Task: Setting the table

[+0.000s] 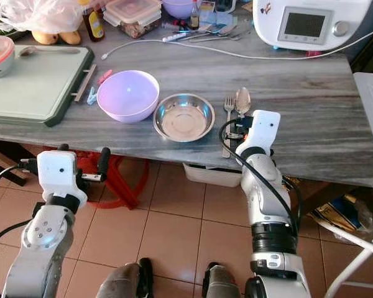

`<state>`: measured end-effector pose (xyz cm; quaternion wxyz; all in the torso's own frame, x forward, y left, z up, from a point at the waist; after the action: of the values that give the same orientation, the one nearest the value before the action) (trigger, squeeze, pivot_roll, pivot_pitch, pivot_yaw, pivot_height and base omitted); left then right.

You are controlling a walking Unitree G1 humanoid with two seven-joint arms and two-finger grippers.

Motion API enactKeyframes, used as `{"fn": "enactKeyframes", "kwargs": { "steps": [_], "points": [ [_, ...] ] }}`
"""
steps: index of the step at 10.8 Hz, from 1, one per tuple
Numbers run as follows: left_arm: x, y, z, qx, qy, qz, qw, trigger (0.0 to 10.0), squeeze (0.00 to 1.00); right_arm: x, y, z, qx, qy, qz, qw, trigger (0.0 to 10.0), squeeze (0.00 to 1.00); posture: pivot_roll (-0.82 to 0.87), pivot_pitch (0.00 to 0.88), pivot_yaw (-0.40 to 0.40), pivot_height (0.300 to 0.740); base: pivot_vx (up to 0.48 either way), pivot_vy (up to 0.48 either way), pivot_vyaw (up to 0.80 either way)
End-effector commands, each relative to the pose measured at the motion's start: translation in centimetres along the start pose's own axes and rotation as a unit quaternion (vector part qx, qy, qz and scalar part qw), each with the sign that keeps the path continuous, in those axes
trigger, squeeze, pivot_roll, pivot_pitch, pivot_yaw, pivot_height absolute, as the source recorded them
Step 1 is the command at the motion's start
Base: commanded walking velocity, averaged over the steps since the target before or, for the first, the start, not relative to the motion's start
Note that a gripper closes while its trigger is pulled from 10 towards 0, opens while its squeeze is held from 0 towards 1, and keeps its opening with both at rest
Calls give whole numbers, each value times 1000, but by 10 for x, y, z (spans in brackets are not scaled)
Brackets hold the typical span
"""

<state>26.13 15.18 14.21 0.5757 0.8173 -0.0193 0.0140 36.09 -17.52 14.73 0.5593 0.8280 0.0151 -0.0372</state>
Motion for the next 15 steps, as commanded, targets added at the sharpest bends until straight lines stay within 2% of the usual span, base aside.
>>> {"fn": "enactKeyframes", "kwargs": {
  "steps": [1, 2, 7, 11, 12, 13, 15],
  "points": [
    [-1, -3, 0, 3, -1, -7, 1000, 10000, 0, -3, -12, 9, 9, -17, -26, 999, 10000, 67, 51, 242, 63, 740, 0, 0, 0],
    [0, -3, 1, 1, -1, -8, 1000, 10000, 0, -3, -11, 10, 9, -20, -24, 999, 10000, 1000, 49, 242, 61, 740, 0, 0, 0],
    [2, -2, 2, -2, 0, -6, 1000, 10000, 0, -3, -4, 13, -4, -23, -7, 1000, 10000, 1000, 46, 237, 61, 740, 0, 0, 0],
    [3, 0, 1, -4, 5, -1, 1000, 10000, 0, -4, 18, 2, -47, 10, 54, 997, 10000, 1000, 44, 229, 56, 740, 0, 0, 0],
    [4, 1, 1, -5, 7, 0, 1000, 10000, 0, -7, 26, -1, -56, 16, 77, 995, 10000, 94, 43, 225, 53, 740, 0, 0, 0],
    [4, 1, 0, -7, 11, 2, 1000, 10000, 0, -12, 37, -8, -82, 31, 111, 990, 10000, 0, 44, 218, 52, 740, 0, 0, 0],
    [5, -3, -4, -1, 28, -3, 1000, 10000, 0, -21, 38, -13, -82, 38, 123, 988, 10000, 0, 35, 187, 49, 740, 0, 0, 0]
  ]
}}
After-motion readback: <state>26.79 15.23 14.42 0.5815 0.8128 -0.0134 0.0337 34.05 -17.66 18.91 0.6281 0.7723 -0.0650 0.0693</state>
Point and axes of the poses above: a point about 5 cm out from each wrist's last joint towards the gripper, its own x axis pointing out of the wrist towards the gripper, its own y axis along the axis of the wrist's last joint, z = x × y, the point moved 2 cm from there along x, pointing out of the wrist towards the gripper, and after that the axes turned 14 degrees about x, right-handed, at the moved point
